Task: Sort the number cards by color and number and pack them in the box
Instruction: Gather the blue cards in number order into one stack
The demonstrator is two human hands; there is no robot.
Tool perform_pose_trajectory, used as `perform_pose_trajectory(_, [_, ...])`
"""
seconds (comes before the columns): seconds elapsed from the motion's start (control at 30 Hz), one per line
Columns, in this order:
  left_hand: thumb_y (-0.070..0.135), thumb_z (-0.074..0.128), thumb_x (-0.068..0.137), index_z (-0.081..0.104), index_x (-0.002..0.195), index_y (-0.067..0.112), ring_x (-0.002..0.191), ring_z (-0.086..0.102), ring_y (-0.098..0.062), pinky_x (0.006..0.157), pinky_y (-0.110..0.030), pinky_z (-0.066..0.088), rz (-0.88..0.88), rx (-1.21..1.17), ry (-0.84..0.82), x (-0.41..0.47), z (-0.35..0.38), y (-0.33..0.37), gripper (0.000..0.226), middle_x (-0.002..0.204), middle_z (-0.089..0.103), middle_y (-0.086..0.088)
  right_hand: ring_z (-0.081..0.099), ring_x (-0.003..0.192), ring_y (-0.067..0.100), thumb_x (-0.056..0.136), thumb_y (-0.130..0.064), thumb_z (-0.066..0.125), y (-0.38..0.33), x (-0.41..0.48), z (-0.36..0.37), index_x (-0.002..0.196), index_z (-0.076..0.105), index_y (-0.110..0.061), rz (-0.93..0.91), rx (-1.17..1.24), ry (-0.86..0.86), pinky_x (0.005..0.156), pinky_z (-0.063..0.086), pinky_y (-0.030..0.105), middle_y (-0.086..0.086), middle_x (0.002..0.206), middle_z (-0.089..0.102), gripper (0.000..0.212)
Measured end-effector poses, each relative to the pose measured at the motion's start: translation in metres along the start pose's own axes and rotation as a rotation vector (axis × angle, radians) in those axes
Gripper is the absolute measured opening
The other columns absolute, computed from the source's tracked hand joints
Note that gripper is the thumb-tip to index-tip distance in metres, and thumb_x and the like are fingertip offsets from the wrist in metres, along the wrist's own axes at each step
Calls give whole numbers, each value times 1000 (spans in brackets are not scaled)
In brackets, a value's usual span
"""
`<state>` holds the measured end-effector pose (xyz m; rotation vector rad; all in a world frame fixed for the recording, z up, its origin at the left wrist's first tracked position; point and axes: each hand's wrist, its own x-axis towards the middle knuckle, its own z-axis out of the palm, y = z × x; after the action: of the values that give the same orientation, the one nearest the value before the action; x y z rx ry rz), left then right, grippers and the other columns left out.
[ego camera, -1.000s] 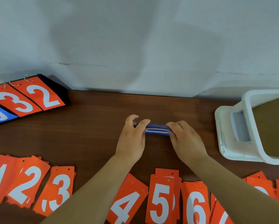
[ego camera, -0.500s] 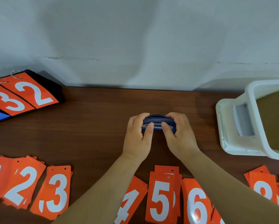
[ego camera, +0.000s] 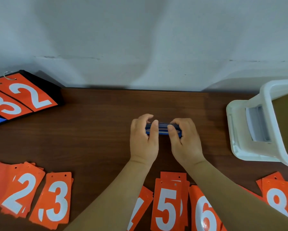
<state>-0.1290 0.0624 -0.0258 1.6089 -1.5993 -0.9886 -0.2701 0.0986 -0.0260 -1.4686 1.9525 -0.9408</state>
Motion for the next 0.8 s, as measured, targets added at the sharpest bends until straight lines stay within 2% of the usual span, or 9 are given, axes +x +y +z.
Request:
perform_pose_trajectory(0.1, [55, 41, 99, 62, 121, 25, 102, 54, 1, 82, -1, 39, 30, 6, -10, -1, 1, -1, 43, 117, 48, 5, 51, 92, -2, 101, -27, 50, -1, 5, 3, 102, 62, -18, 0, 23, 46, 78, 38, 5, -4, 100, 54, 15])
perform_pose_trajectory(0.23, [54, 45, 99, 64, 109, 22, 100, 53, -4, 81, -3, 40, 104, 67, -49, -3, -2, -12, 38, 117, 43, 4, 48, 89, -2, 101, -33, 45, 12, 5, 3, 97, 60, -16, -50, -36, 8, 77, 37, 7, -3, 98, 52, 23])
perform_pose_trajectory(0.4, [56, 46, 97, 63, 105, 29, 126, 44, -6, 97, -14, 43, 34, 41, -69, -3, 2, -10, 32, 139, 37, 0, 48, 91, -2, 99, -38, 44, 13, 8, 3, 101, 59, -15, -47, -39, -28, 75, 38, 6, -4, 102, 50, 28])
perform_pose_trajectory(0.47, [52, 49, 96, 62, 109, 26, 119, 49, -5, 92, -14, 46, 67, 75, -107, -1, -1, -10, 32, 134, 39, 0, 48, 91, -3, 96, -35, 49, 13, 8, 0, 105, 58, -14, -68, -51, -59, 75, 38, 6, -5, 104, 48, 25])
perform_pose_trajectory(0.57, [36, 55, 96, 61, 114, 22, 98, 55, -5, 80, -16, 49, 151, 172, -197, 3, -14, -17, 23, 116, 48, 6, 48, 87, 1, 96, -19, 59, 16, 9, -5, 105, 59, -15, -88, -103, -131, 74, 41, 12, -6, 103, 48, 10])
perform_pose_trajectory(0.67, [24, 55, 101, 63, 119, 21, 95, 54, -3, 82, -24, 51, 180, 257, -267, 8, -28, -14, 20, 108, 53, 9, 50, 83, 3, 100, -20, 56, 10, 11, -13, 106, 59, -18, -89, -172, -187, 70, 41, 14, -9, 100, 49, 7])
perform_pose_trajectory(0.73, [23, 56, 102, 62, 125, 24, 100, 54, 2, 90, -20, 48, 190, 262, -278, 7, -38, -3, 24, 111, 57, 12, 52, 84, -1, 102, -25, 54, 0, 9, -22, 106, 58, -22, -81, -180, -199, 66, 39, 11, -13, 97, 48, 7])
perform_pose_trajectory(0.8, [24, 58, 102, 58, 135, 25, 112, 50, 13, 99, -8, 40, 217, 233, -263, 2, -48, 13, 33, 123, 57, 19, 54, 88, -4, 102, -27, 54, -13, 3, -35, 106, 57, -27, -63, -145, -187, 65, 40, 10, -17, 95, 49, 5])
